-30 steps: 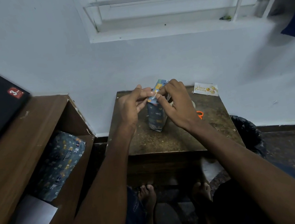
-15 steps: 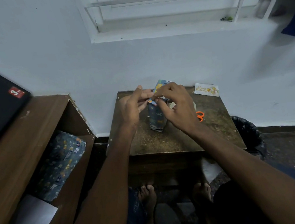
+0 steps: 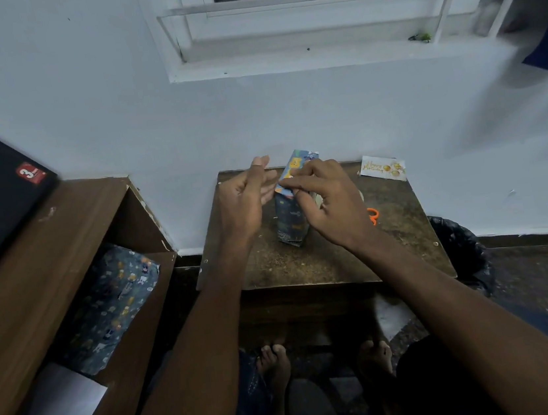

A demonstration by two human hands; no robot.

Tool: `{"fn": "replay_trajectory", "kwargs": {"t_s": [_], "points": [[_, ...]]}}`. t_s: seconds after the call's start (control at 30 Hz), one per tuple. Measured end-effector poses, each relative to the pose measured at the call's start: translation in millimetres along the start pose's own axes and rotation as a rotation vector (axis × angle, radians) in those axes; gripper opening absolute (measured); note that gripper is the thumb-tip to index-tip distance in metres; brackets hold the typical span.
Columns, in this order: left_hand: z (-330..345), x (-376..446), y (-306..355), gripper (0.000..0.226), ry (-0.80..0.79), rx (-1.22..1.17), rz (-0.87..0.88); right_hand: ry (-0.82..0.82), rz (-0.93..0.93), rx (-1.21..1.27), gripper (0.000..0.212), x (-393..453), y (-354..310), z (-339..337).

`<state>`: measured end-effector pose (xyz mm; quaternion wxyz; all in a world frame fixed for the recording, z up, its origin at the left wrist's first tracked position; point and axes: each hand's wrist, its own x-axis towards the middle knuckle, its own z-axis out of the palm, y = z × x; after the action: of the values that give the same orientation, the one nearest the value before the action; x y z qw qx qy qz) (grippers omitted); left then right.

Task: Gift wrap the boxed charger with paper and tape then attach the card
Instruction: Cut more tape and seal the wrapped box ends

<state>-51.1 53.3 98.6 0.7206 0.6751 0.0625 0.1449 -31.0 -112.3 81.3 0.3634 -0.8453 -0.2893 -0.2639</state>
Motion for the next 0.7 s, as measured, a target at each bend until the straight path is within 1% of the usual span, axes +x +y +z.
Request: {"fn": "replay_trajectory", "kwargs": {"t_s": [0.1,0.17,0.23,0.33,0.37,0.43,0.47,0.53,0.57,0.63,0.7], "points": [[0.4,2.4,-2.0,0.047,0.015,0.009,-0.028,-0.068,-0.005,-0.023,0.032,1.8,-3.5,-0.9],[-0.6,6.1,-5.1,0.050,0.032,0.010,-0.041,-0.078,-0.019,-0.056,0.030,1.8,-4.7,-0.3],[0.5,8.7,-5.7,0.052,0.044,0.021,-0.052,-0.024,-0.016,-0.037,0.022,1.3,-2.4,0.0],[4.8,11.3,-7.0,0.054,0.067,0.058,-0.057,0.059,0.065,0.102,0.006,1.2,2.4,-2.5],[6.5,10.7,-6.4,0.054,0.082,0.065,-0.055,0.069,0.103,0.159,0.009,1.3,2.8,-4.0],[10.3,8.3,-4.3,0.052,0.098,0.109,-0.020,0.068,0.152,0.219,0.021,2.0,0.9,-6.5],[11.8,6.9,-3.6,0.049,0.091,0.201,0.025,0.061,0.169,0.209,0.028,2.0,-1.3,-7.1],[16.3,-0.2,2.6,0.034,0.052,0.463,0.130,0.062,0.200,0.160,0.042,3.3,-2.1,-6.2],[20.0,-4.4,6.0,0.030,0.031,0.575,0.168,0.067,0.220,0.172,0.047,4.7,-0.9,-4.4],[26.1,-8.3,9.4,0.042,-0.007,0.705,0.209,0.050,0.270,0.300,0.056,8.7,0.7,-3.2],[28.8,-4.0,5.2,0.052,-0.017,0.724,0.215,0.007,0.278,0.438,0.063,11.6,6.2,-6.7]]}}
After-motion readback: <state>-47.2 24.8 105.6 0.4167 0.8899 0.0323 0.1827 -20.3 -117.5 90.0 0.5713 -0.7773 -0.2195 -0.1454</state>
